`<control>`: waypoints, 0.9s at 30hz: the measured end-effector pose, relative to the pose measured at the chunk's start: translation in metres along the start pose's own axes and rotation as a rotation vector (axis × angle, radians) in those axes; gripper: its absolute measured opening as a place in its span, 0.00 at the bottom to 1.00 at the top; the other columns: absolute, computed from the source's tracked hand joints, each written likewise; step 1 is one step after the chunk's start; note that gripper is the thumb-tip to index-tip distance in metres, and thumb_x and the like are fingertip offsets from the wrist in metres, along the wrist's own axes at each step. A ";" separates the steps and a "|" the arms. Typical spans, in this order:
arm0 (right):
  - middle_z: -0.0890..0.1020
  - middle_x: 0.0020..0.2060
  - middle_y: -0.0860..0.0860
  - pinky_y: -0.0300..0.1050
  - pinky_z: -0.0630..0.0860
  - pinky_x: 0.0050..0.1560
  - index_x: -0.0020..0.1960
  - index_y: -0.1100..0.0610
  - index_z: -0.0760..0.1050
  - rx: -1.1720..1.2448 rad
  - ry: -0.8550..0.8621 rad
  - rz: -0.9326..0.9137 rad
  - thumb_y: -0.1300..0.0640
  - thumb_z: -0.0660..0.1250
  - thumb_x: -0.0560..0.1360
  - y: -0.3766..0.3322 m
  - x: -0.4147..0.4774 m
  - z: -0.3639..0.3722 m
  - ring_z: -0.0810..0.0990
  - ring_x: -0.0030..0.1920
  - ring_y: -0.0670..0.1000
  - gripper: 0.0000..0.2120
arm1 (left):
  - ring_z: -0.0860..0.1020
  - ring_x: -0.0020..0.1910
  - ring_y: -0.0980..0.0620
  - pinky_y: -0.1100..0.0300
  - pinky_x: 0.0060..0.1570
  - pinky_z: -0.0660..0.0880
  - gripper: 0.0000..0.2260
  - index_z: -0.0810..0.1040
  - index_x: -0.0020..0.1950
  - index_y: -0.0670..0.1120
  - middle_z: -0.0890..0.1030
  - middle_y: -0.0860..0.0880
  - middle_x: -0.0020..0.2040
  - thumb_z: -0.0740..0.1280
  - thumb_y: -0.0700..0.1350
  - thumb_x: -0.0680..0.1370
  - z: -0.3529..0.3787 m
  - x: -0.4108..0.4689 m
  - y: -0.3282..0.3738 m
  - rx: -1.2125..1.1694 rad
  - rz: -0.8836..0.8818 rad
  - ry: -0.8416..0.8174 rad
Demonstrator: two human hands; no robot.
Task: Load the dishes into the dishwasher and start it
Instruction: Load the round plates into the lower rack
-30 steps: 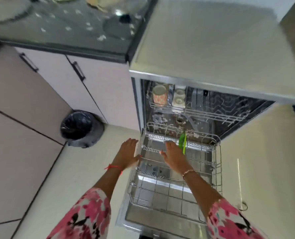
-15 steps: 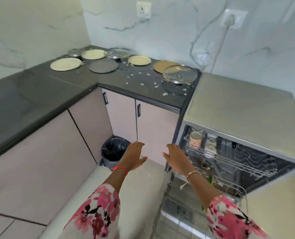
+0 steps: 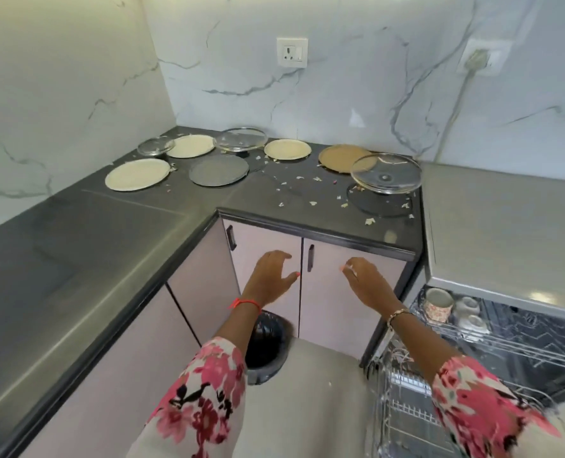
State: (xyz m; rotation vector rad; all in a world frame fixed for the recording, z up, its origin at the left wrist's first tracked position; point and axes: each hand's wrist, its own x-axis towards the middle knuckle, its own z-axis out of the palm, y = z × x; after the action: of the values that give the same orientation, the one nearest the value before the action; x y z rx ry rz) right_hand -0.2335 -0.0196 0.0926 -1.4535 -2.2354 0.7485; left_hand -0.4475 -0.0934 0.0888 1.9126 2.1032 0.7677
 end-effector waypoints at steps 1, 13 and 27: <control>0.77 0.44 0.59 0.44 0.65 0.44 0.45 0.62 0.72 0.015 0.022 0.004 0.54 0.57 0.79 -0.004 0.014 -0.003 0.75 0.46 0.57 0.12 | 0.69 0.65 0.44 0.55 0.66 0.62 0.20 0.72 0.63 0.39 0.74 0.42 0.62 0.67 0.47 0.76 -0.002 0.013 -0.006 0.002 0.013 0.002; 0.73 0.29 0.48 0.48 0.71 0.37 0.43 0.60 0.72 0.233 0.133 -0.032 0.55 0.58 0.80 -0.028 0.265 -0.022 0.73 0.32 0.48 0.11 | 0.72 0.60 0.43 0.56 0.62 0.64 0.17 0.75 0.58 0.37 0.77 0.40 0.57 0.68 0.46 0.75 0.001 0.238 -0.096 -0.050 -0.023 0.019; 0.76 0.39 0.62 0.47 0.77 0.23 0.60 0.66 0.66 0.720 -0.063 0.426 0.54 0.59 0.80 -0.043 0.506 0.003 0.78 0.28 0.56 0.16 | 0.64 0.69 0.47 0.58 0.69 0.58 0.21 0.67 0.68 0.39 0.68 0.43 0.68 0.65 0.46 0.77 0.015 0.407 -0.195 -0.078 -0.216 -0.030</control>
State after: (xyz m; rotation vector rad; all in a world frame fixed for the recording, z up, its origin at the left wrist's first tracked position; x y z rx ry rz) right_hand -0.4682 0.4292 0.1260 -1.5154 -1.4305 1.5463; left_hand -0.6688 0.2994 0.0592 1.6142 2.1814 0.7575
